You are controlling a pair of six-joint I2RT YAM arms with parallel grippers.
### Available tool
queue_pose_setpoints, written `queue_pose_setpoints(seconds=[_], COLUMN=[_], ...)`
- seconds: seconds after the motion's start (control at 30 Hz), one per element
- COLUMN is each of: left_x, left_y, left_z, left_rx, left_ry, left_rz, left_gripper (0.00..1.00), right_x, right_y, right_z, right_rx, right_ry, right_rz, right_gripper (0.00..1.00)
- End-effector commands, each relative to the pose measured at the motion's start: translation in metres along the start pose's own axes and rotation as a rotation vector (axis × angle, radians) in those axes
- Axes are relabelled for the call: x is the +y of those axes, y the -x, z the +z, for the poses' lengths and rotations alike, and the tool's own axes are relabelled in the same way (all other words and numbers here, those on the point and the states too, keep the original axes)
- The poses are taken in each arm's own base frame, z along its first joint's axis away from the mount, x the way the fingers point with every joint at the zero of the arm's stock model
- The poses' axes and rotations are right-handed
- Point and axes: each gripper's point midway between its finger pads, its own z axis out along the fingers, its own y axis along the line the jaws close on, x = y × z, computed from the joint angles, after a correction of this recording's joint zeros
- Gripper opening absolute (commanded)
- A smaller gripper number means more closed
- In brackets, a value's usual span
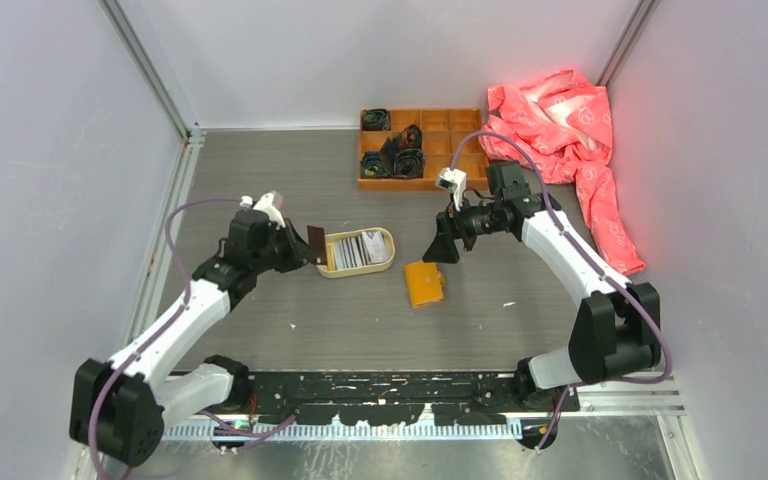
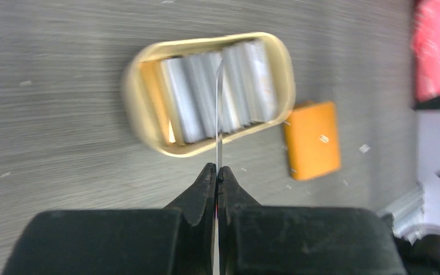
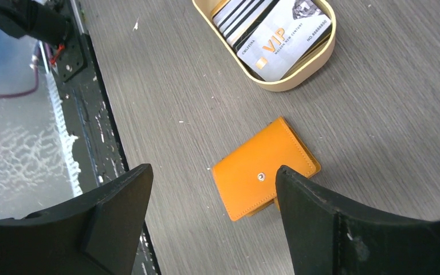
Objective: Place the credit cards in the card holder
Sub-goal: Pick up the credit card from the storage box.
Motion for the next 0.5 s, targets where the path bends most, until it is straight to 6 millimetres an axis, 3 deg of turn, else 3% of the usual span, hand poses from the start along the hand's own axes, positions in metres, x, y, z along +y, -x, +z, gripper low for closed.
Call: queue_pose_setpoints(seconds=[0.0, 0.13, 0.2, 0.33, 0.47], left_x=[-0.065, -0.113, -0.131, -0.154, -0.170], left_y=[-0.007, -0.032, -0.046, -0.057, -0.067], left_z=[-0.024, -0.040, -0.048, -0.062, -0.070], left_rx=[-0.083, -0.196, -0.244, -0.370, -0.425], left_ry=[-0.308, -0.564, -0.656, -0.798, -0.885], left_rz=[0.139, 0.209, 0.238, 0.290, 0.343], left_gripper=[0.00, 0.00, 0.00, 0.00, 0.00], right_x=[0.025, 0.052, 0.072, 0.089, 0.092], right_y=[0.014, 0.008, 0.009, 0.008, 0.010], right_z=[-0.016, -0.019, -0.019, -0.008, 0.009], right_rx=[-0.080, -0.146, -0.186, -0.170, -0.141], right_ry=[-0.002, 0.105, 0.216, 0.299, 0.314], right_rz=[-0.252, -0.353, -0.346, -0.275, -0.199], right_gripper=[0.85, 0.99, 0.99, 0.99, 0.99])
